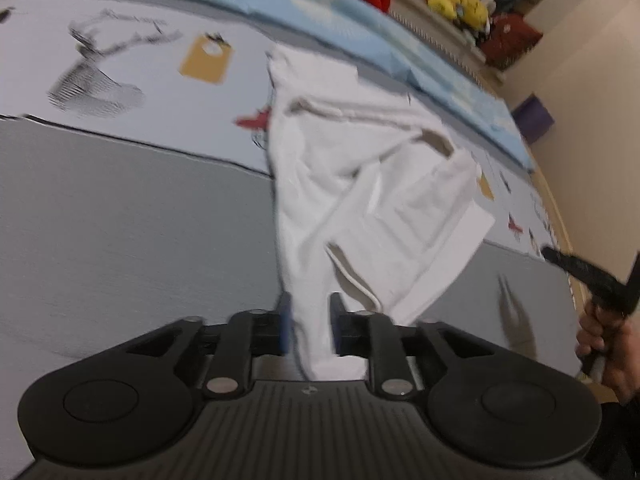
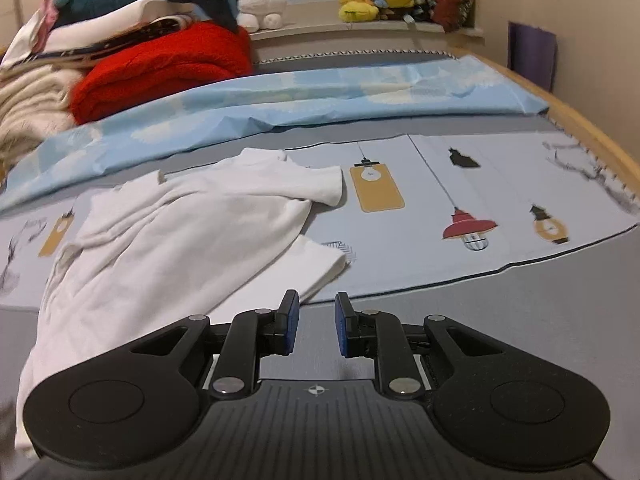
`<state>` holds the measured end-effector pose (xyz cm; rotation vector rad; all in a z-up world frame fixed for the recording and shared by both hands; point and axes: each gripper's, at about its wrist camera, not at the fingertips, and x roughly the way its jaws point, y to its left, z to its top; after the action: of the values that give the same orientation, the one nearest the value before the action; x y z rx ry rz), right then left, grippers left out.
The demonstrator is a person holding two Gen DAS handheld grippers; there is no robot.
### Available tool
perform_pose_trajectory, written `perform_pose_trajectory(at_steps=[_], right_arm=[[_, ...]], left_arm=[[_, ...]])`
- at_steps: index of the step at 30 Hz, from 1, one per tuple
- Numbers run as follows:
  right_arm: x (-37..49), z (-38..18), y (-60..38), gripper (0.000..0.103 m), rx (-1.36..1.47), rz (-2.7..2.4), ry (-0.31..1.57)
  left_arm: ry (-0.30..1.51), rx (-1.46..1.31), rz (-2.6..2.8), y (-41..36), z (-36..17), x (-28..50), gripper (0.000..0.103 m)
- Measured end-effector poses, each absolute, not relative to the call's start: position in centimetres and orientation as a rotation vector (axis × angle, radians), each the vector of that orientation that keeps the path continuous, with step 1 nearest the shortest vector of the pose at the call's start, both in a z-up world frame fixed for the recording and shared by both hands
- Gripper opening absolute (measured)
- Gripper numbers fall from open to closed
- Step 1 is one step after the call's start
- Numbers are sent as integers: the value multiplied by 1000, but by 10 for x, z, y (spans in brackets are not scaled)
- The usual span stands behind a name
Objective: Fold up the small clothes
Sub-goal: 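Grasp the white shirt's edge with the left gripper and lift it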
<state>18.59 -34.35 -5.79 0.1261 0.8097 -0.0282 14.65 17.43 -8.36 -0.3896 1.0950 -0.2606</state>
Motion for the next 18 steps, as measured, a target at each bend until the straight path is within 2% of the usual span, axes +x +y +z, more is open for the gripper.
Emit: perform_pose_trajectory(at_steps=[2,4,9,15,17,18], right_arm=[[201,-71,-351,21,156,-44,823],[217,-84,-356,23,188,-44,837],[253,-112,-362,36,238,-35,848],[289,-145,-355,37,216,-48,878],[295,-155,-350,31,175,-48,888],[295,-158,-348,16,162,-45,880]], left_arm=[[1150,-366,-267,157,-96,158,40],[1208,-340,-264,142,-108,167,43],[1306,-349,-241,133,-128,182,43],[1389,-295,-223,127,-145,188,43],[1388,-288,-239,123,-147,190,43],[1388,-280,-243,122,-149,192,42]])
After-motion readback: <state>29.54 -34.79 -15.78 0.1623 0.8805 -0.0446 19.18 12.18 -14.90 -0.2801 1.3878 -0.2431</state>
